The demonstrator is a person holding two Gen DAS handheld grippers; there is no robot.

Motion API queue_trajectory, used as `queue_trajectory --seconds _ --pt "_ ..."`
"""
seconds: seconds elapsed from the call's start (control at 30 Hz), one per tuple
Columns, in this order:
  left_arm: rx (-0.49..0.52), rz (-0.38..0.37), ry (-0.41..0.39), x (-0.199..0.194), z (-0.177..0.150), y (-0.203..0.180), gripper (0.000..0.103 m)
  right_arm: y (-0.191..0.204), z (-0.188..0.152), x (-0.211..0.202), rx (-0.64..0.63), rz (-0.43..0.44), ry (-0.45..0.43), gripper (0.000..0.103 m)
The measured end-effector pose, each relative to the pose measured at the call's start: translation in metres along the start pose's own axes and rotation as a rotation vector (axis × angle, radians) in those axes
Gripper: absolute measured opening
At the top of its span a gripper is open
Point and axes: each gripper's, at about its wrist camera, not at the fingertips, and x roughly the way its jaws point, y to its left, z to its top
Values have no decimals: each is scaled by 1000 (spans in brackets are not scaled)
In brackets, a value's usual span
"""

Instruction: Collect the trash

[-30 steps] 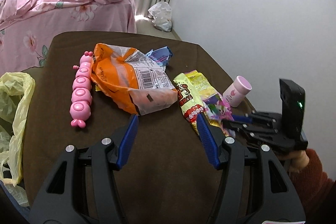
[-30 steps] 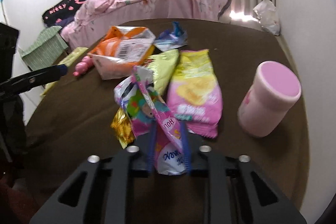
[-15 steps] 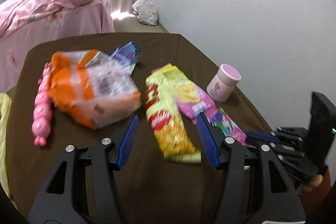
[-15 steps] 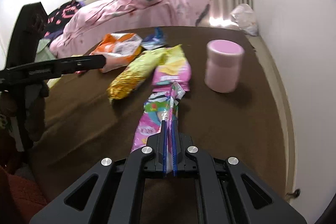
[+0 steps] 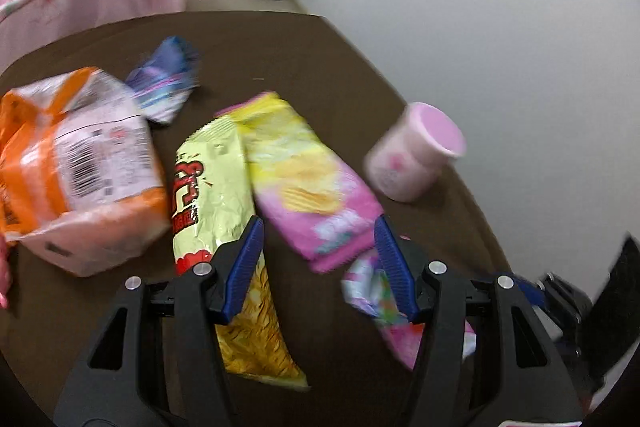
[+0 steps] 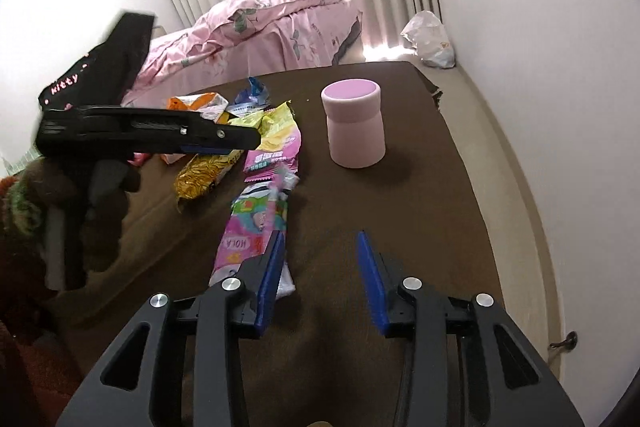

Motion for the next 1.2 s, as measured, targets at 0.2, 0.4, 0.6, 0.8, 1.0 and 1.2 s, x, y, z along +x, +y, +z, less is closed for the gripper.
queue_trajectory --seconds 0.2,0.4,0.6,0.8,1.0,1.2 --pt "-53 9 65 25 18 -5 63 11 -6 -2 -12 0 7 42" --pt "-35 181 54 47 24 -24 60 22 -23 -1 -21 5 78 42" --pt "-8 154 19 36 7 -23 27 32 -32 -1 -59 -37 114 42" --pt "11 73 -42 1 -4 -18 15 39 -29 2 -101 -82 152 43" --pt "47 19 -159 -78 -20 -12 6 41 -26 -5 -105 -38 154 42" --pt "18 42 -172 -119 -38 33 5 53 -8 -23 -184 10 22 42"
